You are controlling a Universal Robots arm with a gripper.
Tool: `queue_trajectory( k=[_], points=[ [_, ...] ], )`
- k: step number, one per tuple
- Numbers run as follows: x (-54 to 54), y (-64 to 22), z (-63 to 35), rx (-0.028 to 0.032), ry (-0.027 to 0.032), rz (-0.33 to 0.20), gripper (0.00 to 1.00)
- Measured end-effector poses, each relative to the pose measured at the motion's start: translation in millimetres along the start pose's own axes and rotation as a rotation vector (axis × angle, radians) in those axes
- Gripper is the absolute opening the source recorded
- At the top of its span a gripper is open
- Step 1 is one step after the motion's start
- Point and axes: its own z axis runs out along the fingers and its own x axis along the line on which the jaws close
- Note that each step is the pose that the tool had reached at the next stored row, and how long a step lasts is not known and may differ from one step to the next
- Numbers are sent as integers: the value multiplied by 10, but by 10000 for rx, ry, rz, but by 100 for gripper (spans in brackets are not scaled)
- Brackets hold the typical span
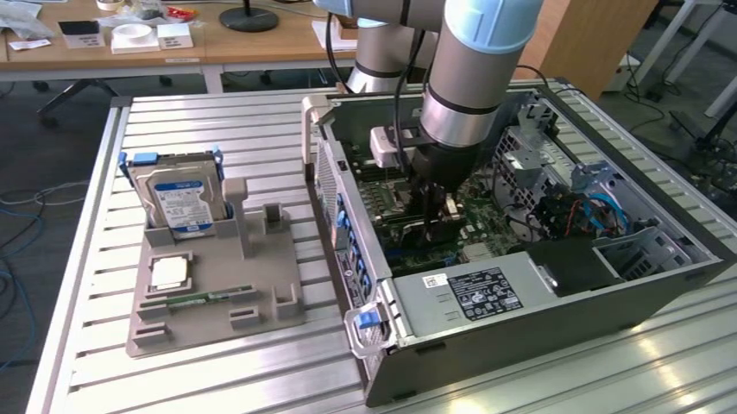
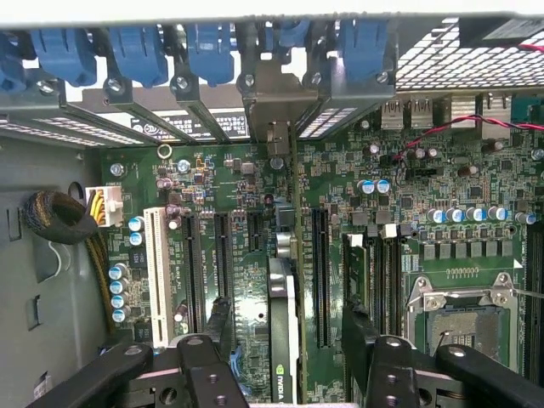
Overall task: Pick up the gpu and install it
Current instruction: 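Insert the gpu into the slot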
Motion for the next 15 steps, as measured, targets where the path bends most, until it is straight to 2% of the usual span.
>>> queue_trajectory(
  k=[6,15],
  points=[
    [0,0,-9,-1,2,0,64],
    [-4,-1,-156,0,0,0,64]
  ],
)
